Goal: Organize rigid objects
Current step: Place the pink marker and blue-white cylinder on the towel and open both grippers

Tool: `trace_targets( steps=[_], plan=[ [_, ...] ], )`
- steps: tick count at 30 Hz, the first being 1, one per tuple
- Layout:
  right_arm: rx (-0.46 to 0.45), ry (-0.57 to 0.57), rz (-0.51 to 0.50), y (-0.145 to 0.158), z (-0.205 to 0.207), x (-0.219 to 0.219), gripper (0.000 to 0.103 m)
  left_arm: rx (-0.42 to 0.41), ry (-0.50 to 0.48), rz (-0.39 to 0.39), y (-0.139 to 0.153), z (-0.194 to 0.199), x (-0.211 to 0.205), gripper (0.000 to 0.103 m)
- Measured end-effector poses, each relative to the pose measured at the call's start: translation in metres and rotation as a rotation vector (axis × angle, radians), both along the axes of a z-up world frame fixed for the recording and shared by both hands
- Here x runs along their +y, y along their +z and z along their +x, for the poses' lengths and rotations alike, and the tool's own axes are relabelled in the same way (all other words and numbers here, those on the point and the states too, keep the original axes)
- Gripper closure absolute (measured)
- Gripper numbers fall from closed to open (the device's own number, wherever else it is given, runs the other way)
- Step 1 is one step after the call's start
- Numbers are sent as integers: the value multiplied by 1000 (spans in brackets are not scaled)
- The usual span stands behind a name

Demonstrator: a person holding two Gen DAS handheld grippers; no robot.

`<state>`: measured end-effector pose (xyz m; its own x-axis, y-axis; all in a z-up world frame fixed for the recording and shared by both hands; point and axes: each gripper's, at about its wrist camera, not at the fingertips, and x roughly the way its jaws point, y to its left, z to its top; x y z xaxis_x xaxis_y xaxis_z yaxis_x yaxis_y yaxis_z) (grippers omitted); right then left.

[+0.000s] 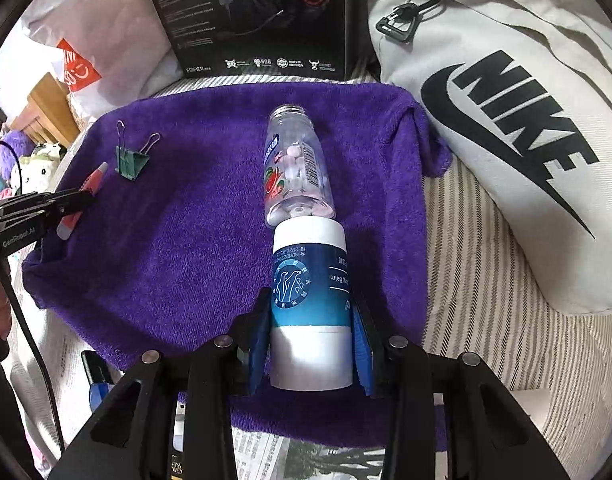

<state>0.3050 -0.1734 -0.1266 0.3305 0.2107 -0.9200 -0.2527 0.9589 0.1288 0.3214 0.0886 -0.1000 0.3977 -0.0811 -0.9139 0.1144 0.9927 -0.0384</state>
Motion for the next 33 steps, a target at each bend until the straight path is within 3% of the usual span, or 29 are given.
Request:
trace_targets(
  steps=[12,15,16,19,22,24,28,33],
  plan=[
    [-24,32,-14,-1,2,2,66,-13,-4,22,-7,5,-7,90],
    [-27,49,-11,-1,1,3,58,-10,0,23,-7,2,-8,90],
    [-24,69,-7,-1,0,5,50,-5,1,21,-7,0,-7,89],
    [-26,131,-40,-2,-5,17,39,13,-4,13,-6,-5,-7,84],
    [-23,124,-46,0,-9,17,39,18,-7,6,-5,-12,-7,76],
    [-7,101,-19,3,-10,12,39,29,-16,-16,-4,-19,-8,61],
    [-6,57,25,18,-19,-1,39,27,2,31,0,-36,-11,60],
    [-44,12,57,44,-45,-18,39,-16,-7,0,21,-72,-17,60]
  ],
)
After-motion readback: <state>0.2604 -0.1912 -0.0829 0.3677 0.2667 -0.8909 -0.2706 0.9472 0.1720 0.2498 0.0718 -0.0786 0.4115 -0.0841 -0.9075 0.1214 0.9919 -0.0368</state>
